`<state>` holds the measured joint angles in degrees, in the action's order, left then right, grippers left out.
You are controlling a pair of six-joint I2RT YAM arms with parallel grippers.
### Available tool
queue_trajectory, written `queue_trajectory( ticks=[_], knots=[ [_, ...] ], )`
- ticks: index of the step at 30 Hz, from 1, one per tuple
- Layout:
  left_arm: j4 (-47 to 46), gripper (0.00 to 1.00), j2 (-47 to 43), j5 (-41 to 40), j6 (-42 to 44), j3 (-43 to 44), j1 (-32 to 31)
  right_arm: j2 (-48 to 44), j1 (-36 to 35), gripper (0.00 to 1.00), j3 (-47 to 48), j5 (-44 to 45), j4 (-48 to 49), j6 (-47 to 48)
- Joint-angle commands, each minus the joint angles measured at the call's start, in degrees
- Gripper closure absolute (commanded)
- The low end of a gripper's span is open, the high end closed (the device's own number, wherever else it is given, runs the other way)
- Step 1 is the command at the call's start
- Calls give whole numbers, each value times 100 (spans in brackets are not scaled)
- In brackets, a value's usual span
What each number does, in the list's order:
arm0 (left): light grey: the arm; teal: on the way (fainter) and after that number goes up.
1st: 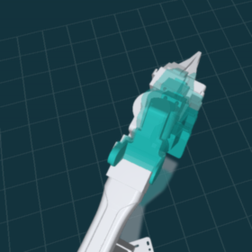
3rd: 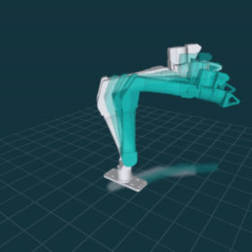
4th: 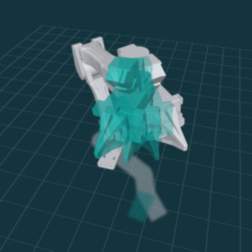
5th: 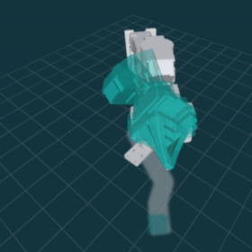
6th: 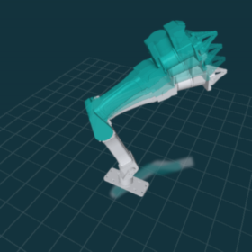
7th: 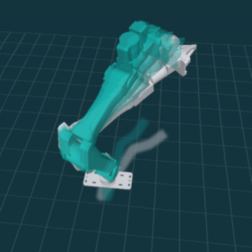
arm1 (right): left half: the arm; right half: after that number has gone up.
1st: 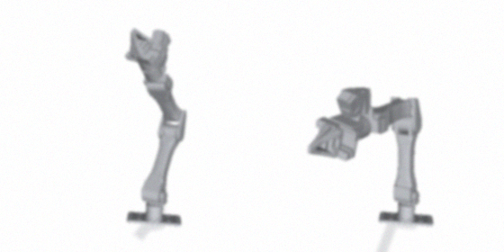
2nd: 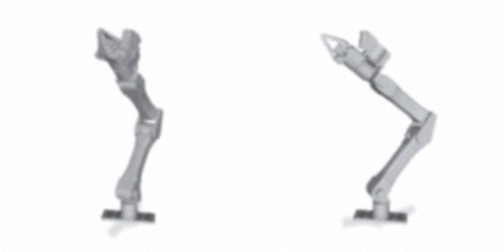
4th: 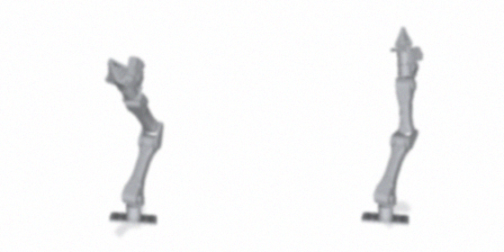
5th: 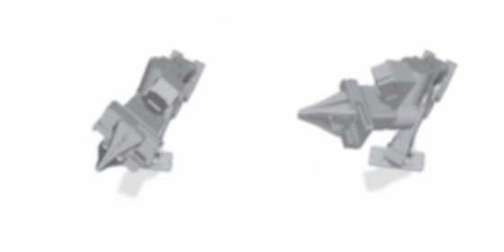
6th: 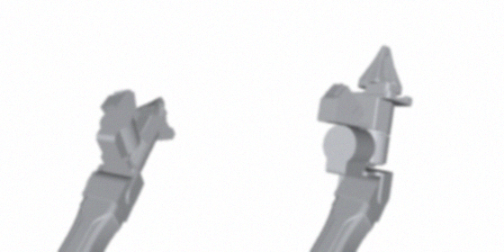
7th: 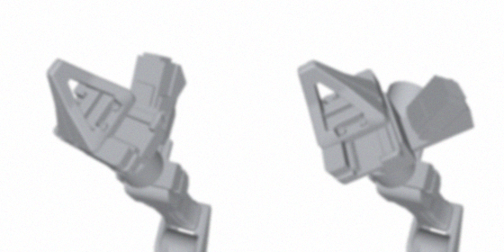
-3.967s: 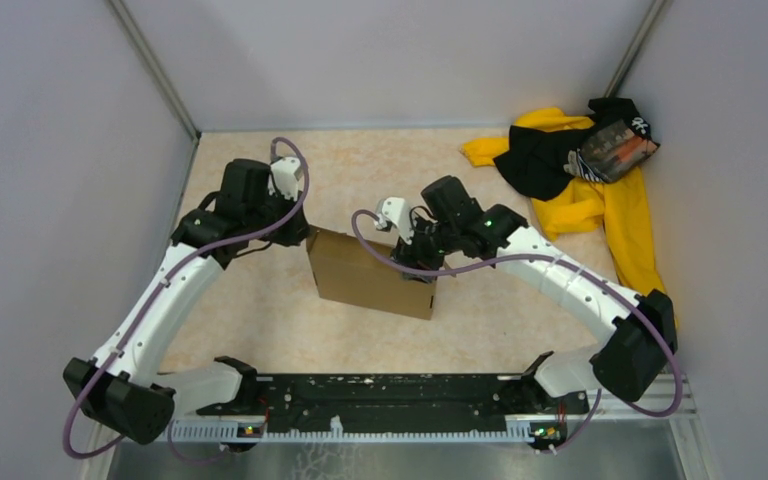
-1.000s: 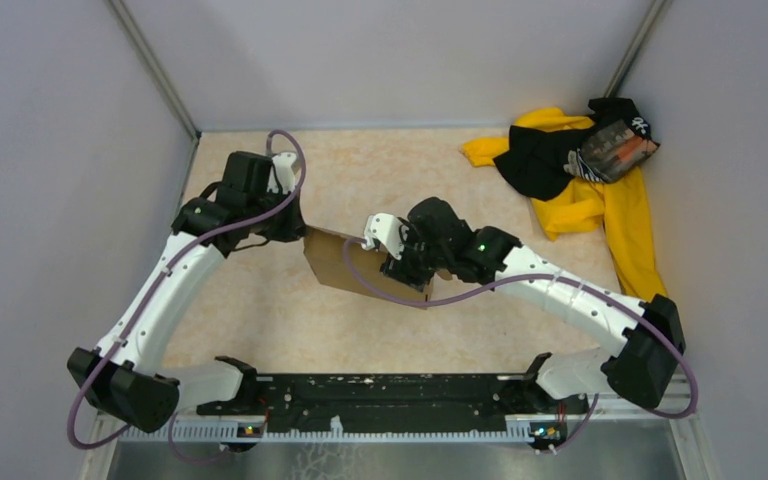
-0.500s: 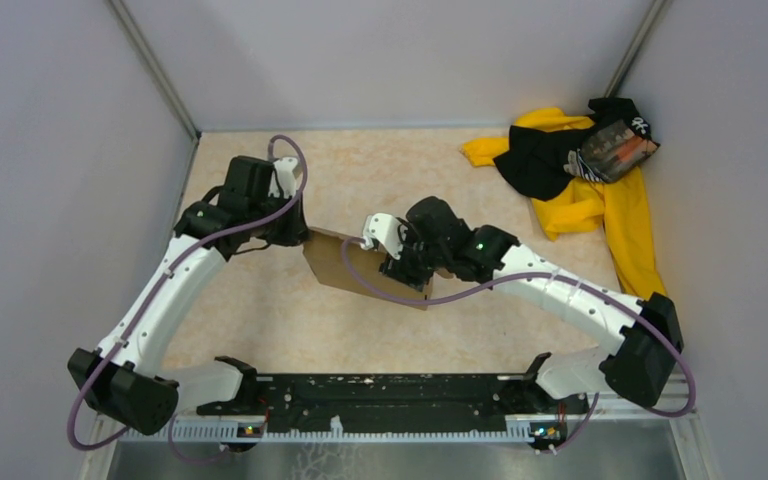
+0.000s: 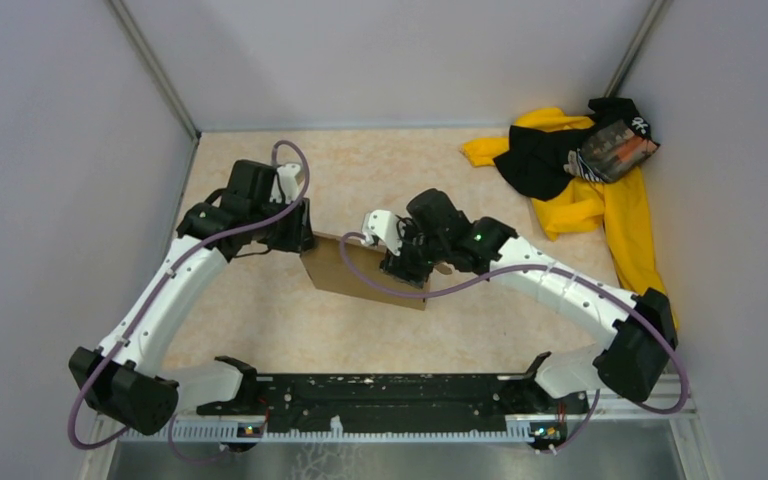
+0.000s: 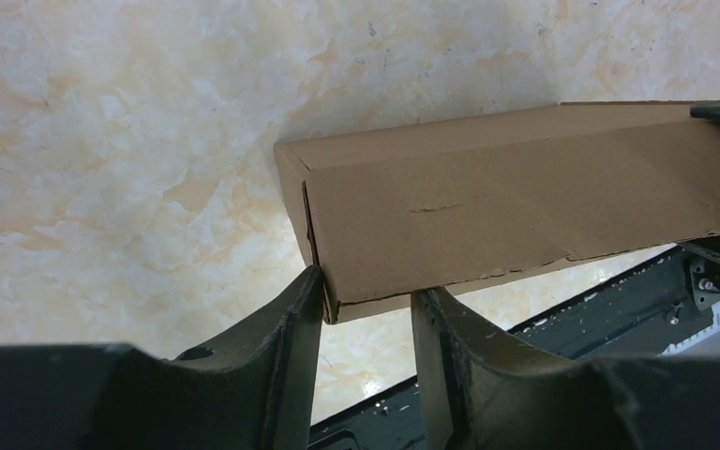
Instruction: Fold the paper box
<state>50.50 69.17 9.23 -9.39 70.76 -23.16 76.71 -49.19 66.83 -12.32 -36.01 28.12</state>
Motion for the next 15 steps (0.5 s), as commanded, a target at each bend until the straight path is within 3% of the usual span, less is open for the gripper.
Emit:
queue_trajectory(
  ticks=[1, 9, 15],
  knots=[
    [43, 54, -128, 129, 50, -22, -31, 218, 56, 65, 174, -892, -703, 203],
    [189, 46, -228, -51, 112, -39, -31, 299, 186, 66, 354, -1153, -958, 412],
    [227, 35, -338, 122, 208, -71, -31, 363, 199, 67, 320, -1124, -1005, 509]
  ],
)
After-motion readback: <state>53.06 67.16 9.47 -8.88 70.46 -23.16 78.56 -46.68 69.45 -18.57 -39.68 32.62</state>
